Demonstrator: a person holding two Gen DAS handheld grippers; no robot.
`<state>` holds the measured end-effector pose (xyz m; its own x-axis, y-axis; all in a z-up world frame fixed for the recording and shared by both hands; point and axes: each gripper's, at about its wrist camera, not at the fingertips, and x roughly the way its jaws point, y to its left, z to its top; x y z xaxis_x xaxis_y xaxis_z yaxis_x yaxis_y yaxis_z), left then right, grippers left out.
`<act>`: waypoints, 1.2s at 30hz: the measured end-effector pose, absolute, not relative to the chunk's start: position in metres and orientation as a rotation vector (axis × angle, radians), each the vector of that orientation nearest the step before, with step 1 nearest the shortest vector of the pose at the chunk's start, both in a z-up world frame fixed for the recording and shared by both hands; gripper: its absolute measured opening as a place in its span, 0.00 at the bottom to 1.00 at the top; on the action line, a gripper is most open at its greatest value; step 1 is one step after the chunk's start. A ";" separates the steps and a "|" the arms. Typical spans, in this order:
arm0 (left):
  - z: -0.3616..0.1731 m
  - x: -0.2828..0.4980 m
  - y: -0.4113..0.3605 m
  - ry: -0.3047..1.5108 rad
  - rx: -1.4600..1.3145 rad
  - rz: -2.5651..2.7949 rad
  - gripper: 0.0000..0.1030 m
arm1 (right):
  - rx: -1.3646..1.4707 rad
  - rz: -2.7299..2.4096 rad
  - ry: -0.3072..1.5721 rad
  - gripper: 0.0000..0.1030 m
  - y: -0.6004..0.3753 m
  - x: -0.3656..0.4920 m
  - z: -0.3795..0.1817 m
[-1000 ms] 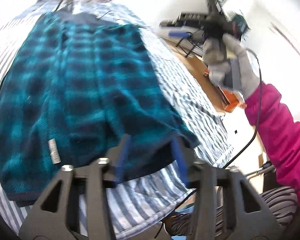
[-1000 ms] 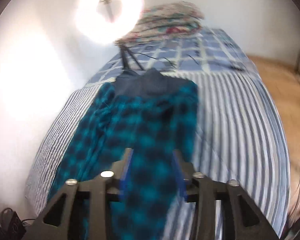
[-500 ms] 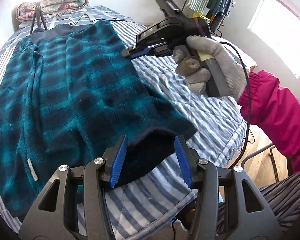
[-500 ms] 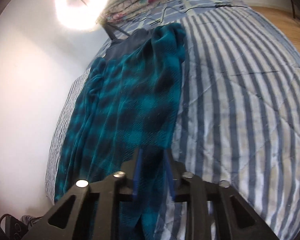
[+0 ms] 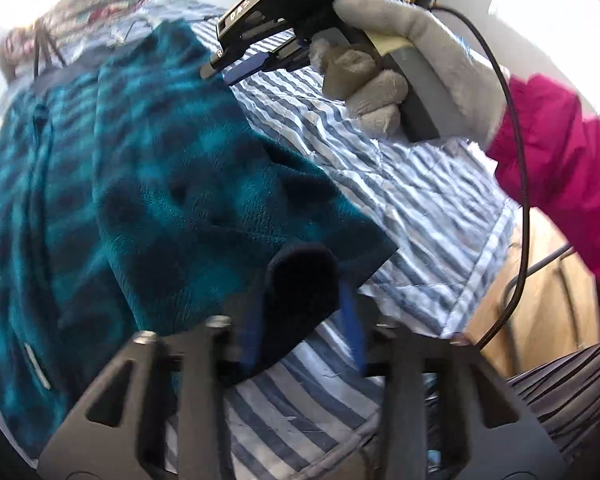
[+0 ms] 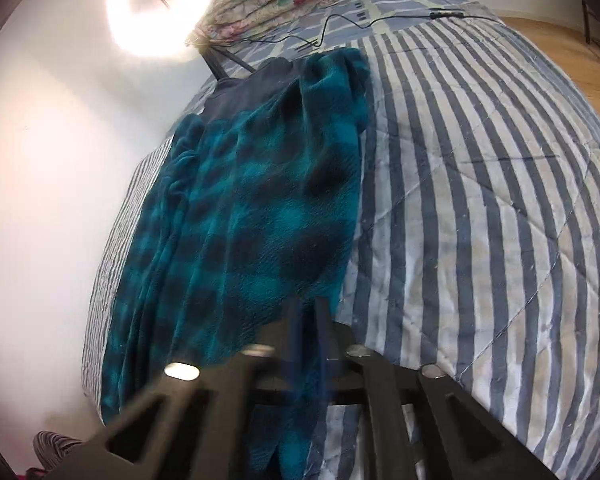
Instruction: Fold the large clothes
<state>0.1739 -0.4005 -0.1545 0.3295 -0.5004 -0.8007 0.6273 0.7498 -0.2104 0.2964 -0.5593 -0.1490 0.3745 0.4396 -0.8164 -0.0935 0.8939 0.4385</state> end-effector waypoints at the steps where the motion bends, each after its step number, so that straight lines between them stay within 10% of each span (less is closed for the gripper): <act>1: -0.152 0.175 -0.398 0.984 0.128 -0.741 0.11 | 0.347 0.350 1.138 0.22 -0.559 0.296 -0.150; 6: -0.126 0.175 -0.386 0.955 0.014 -0.781 0.04 | 0.280 0.328 1.122 0.00 -0.553 0.298 -0.143; 14: -0.127 0.167 -0.410 0.951 0.031 -0.822 0.05 | 0.194 0.296 1.082 0.00 -0.556 0.306 -0.120; 16: -0.138 0.169 -0.413 1.030 0.060 -0.813 0.20 | 0.158 0.273 1.124 0.03 -0.556 0.306 -0.132; 18: -0.136 0.164 -0.403 1.035 0.027 -0.827 0.25 | 0.126 0.223 1.155 0.22 -0.563 0.299 -0.142; 36: -0.188 0.197 -0.360 1.059 0.067 -0.591 0.32 | 0.013 0.365 1.176 0.13 -0.521 0.163 -0.163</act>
